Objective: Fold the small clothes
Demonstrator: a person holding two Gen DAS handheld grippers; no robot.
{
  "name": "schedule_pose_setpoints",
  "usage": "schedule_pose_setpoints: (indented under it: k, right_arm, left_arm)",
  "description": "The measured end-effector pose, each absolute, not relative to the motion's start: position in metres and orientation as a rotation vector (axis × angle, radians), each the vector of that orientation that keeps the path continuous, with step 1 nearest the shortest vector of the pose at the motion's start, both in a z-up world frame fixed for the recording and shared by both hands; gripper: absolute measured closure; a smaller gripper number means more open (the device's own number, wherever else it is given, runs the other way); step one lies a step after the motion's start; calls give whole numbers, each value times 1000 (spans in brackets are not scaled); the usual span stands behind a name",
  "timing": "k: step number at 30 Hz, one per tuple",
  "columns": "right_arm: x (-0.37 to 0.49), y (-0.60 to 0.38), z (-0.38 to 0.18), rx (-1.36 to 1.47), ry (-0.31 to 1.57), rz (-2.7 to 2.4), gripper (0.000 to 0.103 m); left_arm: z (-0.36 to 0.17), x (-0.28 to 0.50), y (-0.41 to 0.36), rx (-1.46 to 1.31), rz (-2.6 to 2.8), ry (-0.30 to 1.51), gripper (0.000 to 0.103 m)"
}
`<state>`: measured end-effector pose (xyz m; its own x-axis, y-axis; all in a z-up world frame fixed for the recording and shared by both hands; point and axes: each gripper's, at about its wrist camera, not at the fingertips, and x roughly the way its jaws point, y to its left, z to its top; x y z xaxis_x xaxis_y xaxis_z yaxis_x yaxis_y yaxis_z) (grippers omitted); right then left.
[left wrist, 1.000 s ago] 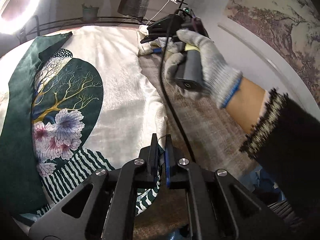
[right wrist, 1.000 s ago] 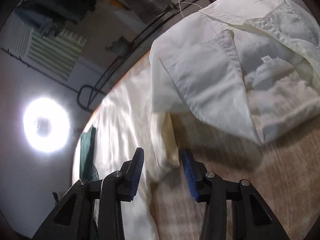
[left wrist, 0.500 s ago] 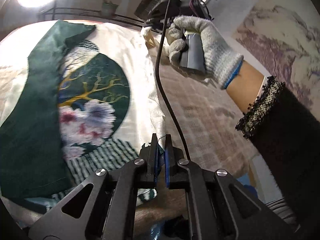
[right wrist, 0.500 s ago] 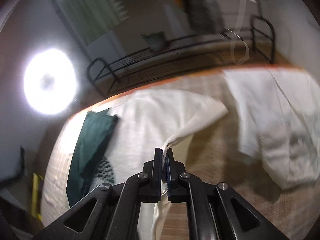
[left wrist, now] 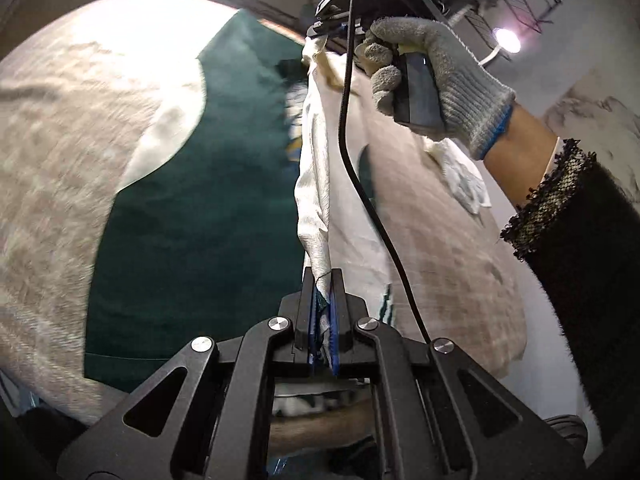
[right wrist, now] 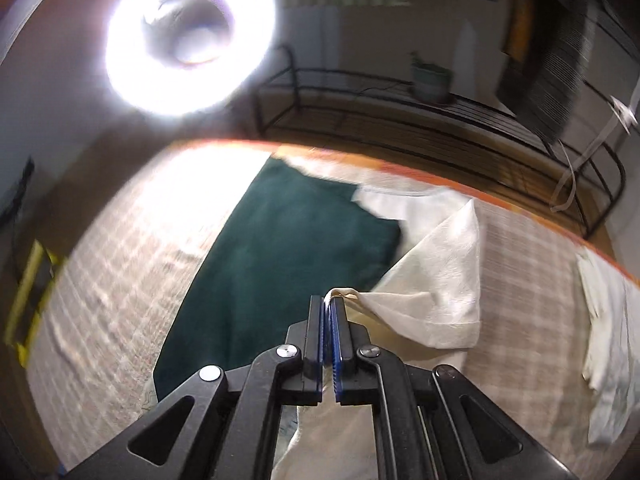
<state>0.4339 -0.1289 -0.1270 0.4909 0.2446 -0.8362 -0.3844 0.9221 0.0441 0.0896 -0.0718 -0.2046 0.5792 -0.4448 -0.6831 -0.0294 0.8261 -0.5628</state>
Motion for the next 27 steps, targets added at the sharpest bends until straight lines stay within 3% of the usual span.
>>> schedule_pose_setpoints:
  k: [8,9,10,11,12,15,18,27]
  right_arm:
    - [436,-76,-172,-275,1052,415,101]
    - [437,-76,-176,-269,1069,429,97]
    - [437,-76,-177,-261,1083,439,83]
    - [437,-79,-177,-244,1093,458,77]
    - [434,-86,-172,-212,1090,493,73]
    - [425,-110,-152,-72,1059,605,70]
    - [429,-153,-135,68,997,604,59]
    - [490,-242,-172,237,1039,239,60]
  left_arm:
    - [-211,86,-59,-530,-200,957,100]
    - [-208,85,-60,-504,-193,953,96]
    - [-206,85,-60,-492,-190,952,91]
    - [-202,84,-59,-486,-193,948,79]
    - [-198,82,-57,-489,-195,941,71]
    - [-182,73,-51,-486,-197,905,60]
    - [-169,63,-45,-465,-203,877,60]
    - [-167,60,-16,-456,-124,849,60]
